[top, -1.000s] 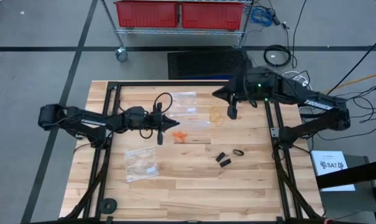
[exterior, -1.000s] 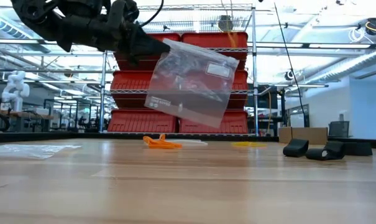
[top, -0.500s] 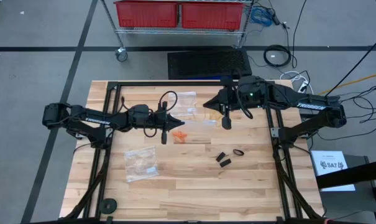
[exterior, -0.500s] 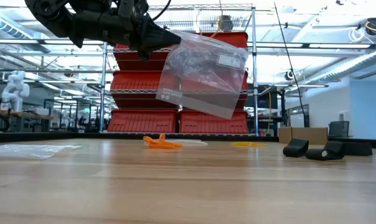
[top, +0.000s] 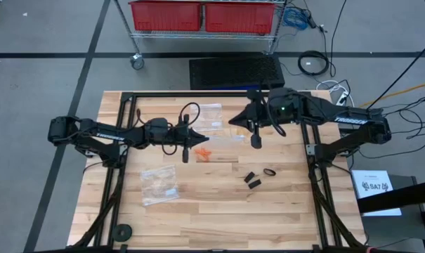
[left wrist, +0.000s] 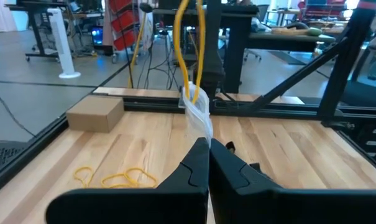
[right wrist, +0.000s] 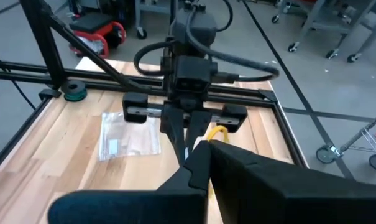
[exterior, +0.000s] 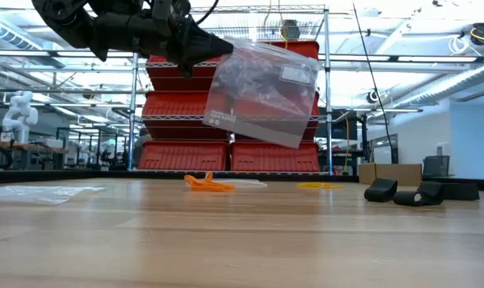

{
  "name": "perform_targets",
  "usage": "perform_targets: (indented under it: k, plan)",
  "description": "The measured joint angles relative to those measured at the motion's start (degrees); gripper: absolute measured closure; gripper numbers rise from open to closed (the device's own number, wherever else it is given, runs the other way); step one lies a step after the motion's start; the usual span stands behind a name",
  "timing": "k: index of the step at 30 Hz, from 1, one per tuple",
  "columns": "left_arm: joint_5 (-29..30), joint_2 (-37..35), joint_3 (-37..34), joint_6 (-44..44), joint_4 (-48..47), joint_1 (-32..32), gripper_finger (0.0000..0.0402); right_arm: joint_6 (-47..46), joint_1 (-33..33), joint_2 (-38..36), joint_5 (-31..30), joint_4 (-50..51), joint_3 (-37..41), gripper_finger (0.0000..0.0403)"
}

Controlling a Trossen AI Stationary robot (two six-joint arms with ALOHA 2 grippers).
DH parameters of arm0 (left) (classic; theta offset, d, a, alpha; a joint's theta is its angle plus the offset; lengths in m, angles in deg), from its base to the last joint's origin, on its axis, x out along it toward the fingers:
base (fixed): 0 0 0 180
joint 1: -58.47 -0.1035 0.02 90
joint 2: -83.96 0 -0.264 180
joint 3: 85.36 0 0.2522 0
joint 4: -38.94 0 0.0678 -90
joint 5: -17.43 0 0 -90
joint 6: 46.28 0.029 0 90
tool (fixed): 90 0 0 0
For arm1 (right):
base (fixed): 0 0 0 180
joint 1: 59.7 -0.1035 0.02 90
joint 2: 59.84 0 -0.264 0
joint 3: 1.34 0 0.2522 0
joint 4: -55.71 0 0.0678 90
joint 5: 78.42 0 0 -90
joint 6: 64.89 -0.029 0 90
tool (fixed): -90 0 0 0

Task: Sort rubber bands
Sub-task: Put the yellow rubber band into the transparent zip bag

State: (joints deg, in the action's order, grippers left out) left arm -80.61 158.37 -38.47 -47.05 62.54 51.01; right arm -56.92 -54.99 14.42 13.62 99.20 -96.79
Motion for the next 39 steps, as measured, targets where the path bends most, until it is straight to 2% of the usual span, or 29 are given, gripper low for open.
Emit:
perform_targets:
  k: [19, 27, 31, 39]
  plan:
    - [-1.2, 0.0, 0.0, 0.1, 1.3, 0.0, 0.0401, -1.2, 0.2, 10.7, -0.2, 6.0, 0.0, 0.0403]
    - [-1.8, 0.0, 0.6, 1.1, 1.1, 0.0, 0.0401, -2.7, 0.3, 12.4, -0.6, 8.5, 0.0, 0.0402]
    - [-2.5, 0.0, 0.9, 1.2, 1.2, 0.0, 0.0401, -3.0, 0.5, 12.5, -0.7, 10.9, 0.0, 0.0380]
    - [-2.5, 0.0, 1.0, 1.2, 0.4, 0.0, 0.0401, -4.3, 0.5, 11.1, -0.7, 12.7, 0.0, 0.0305]
